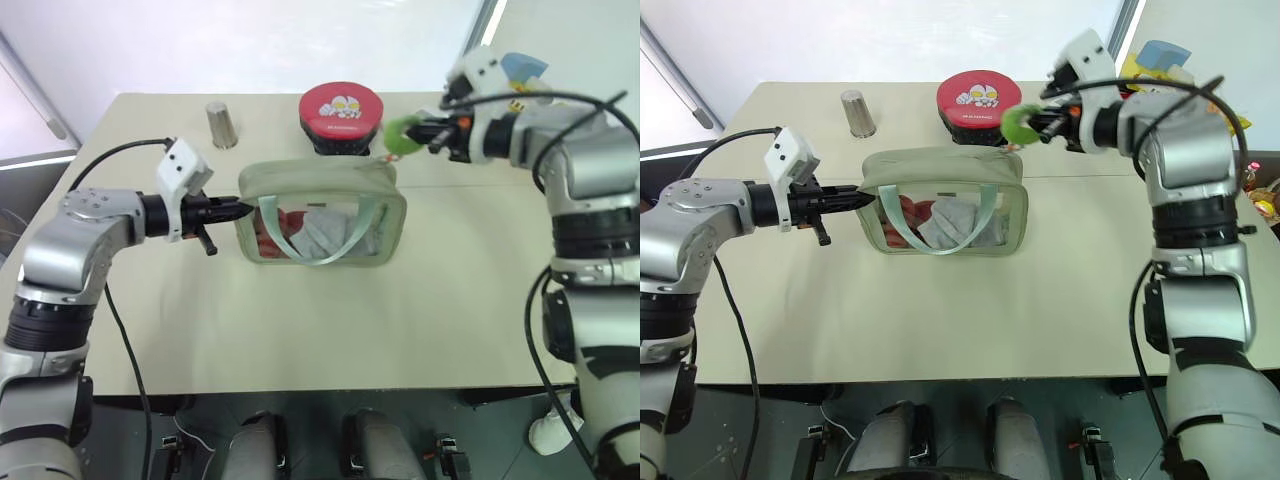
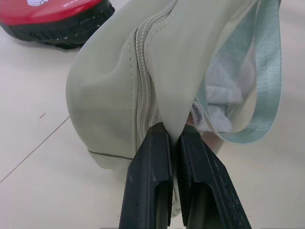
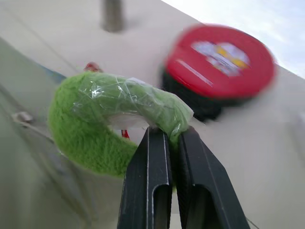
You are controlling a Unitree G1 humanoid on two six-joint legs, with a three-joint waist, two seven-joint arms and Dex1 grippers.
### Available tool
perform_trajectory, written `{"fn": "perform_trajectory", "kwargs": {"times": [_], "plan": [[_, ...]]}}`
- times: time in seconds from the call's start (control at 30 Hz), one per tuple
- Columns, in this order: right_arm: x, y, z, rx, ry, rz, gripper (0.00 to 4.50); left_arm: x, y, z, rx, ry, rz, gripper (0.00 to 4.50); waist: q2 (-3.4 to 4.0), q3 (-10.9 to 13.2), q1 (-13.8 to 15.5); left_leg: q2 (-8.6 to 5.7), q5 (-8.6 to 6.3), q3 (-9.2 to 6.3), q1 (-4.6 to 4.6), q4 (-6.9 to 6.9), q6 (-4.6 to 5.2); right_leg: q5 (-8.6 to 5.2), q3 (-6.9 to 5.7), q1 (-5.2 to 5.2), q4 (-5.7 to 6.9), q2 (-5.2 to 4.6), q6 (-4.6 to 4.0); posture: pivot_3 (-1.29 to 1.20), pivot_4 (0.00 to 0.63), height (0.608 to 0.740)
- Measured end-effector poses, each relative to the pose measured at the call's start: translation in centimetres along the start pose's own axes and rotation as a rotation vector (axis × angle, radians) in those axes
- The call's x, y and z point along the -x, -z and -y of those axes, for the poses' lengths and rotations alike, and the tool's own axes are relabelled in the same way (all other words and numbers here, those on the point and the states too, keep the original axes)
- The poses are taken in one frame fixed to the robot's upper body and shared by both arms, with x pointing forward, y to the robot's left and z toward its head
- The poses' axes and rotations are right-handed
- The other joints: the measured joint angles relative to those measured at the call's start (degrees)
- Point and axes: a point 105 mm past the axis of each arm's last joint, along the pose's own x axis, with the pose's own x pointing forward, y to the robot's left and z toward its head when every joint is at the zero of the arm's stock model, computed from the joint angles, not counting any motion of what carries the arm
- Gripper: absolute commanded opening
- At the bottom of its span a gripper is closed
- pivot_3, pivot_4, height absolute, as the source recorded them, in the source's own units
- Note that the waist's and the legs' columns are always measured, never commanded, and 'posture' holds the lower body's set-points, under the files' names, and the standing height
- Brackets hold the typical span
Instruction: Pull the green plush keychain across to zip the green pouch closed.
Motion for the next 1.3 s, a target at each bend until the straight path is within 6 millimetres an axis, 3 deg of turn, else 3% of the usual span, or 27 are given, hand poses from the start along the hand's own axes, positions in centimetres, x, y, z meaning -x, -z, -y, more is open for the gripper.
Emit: {"fn": "perform_trajectory", "kwargs": {"times": [0.1,0.3,0.4,0.53,0.6,0.8,0.9,1.13,1.2,1.3], "plan": [[0.9,2.3,1.5,0.035,0.107,-0.046,0.04,-0.2,0.0,-0.1,0.006,0.002,0.002,0.0,0.0,0.0,0.1,0.01,0.0,0.0,0.03,0.0,0.0,0.0,0.0,0.01,0.01,0.02,0.0,0.0,0.15,0.74],[1.0,7.6,1.8,-0.009,0.203,-0.137,0.04,-0.7,-0.2,0.2,0.002,0.019,0.01,0.0,0.0,0.0,0.5,0.02,0.0,0.02,0.04,0.01,-0.01,0.0,0.01,0.01,0.01,0.04,0.0,0.0,0.15,0.74],[0.1,10.4,0.1,-0.079,0.184,-0.169,0.04,-0.7,-0.1,0.2,0.002,0.022,0.009,0.0,0.0,0.0,0.7,0.03,0.01,0.02,0.08,0.02,-0.02,0.0,0.01,0.04,0.02,0.08,0.0,0.0,0.15,0.74],[-2.2,14.1,-4.5,-0.174,0.087,-0.213,0.04,-0.7,-0.1,0.3,0.002,0.022,0.009,0.0,0.01,0.0,0.7,0.04,0.01,0.03,0.09,0.01,-0.02,0.0,0.01,0.05,0.02,0.1,0.0,0.0,0.15,0.74],[-2.7,15.0,-5.9,-0.192,0.054,-0.225,0.04,-0.7,-0.1,0.3,-0.001,0.022,0.005,0.0,0.01,0.0,0.7,0.02,0.01,0.04,0.09,0.01,-0.02,0.0,0.01,0.05,0.02,0.09,0.0,0.0,0.15,0.74],[-2.2,15.1,-5.7,-0.06,0.026,-0.232,0.04,-0.5,-0.1,0.6,-0.006,0.02,-0.003,0.0,0.01,0.0,0.6,0.04,0.01,0.02,0.14,0.0,-0.02,0.0,0.02,0.07,0.01,0.15,0.0,0.0,0.15,0.74],[-2.0,14.3,-4.7,-0.037,0.008,-0.219,1.1,-0.4,0.0,0.4,-0.005,0.003,-0.001,1.1,0.02,0.0,0.7,0.04,0.01,0.03,0.15,0.0,-0.02,0.0,0.03,0.08,0.01,0.15,0.0,0.0,0.15,0.74],[1.4,7.5,-0.2,0.082,-0.084,-0.128,4.48,0.7,-0.1,-0.4,0.039,-0.021,0.0,4.47,0.04,0.0,0.9,0.04,0.01,0.03,0.08,-0.01,-0.01,0.0,0.02,0.06,-0.12,0.15,0.0,0.0,0.15,0.74],[2.6,5.6,0.3,0.097,-0.135,-0.099,4.48,1.8,-0.2,-1.0,0.037,-0.045,-0.011,4.47,0.04,0.0,0.9,0.06,0.01,0.02,0.07,-0.03,-0.01,0.0,0.02,0.06,-0.15,0.17,0.0,0.0,0.15,0.74],[4.3,3.3,-0.9,0.06,-0.271,-0.025,4.48,3.3,-0.1,-2.0,0.02,-0.087,-0.048,4.47,0.04,0.0,0.7,0.1,0.01,0.03,0.07,-0.06,-0.01,0.0,0.02,0.06,-0.21,0.2,0.0,0.0,0.15,0.74]]}}
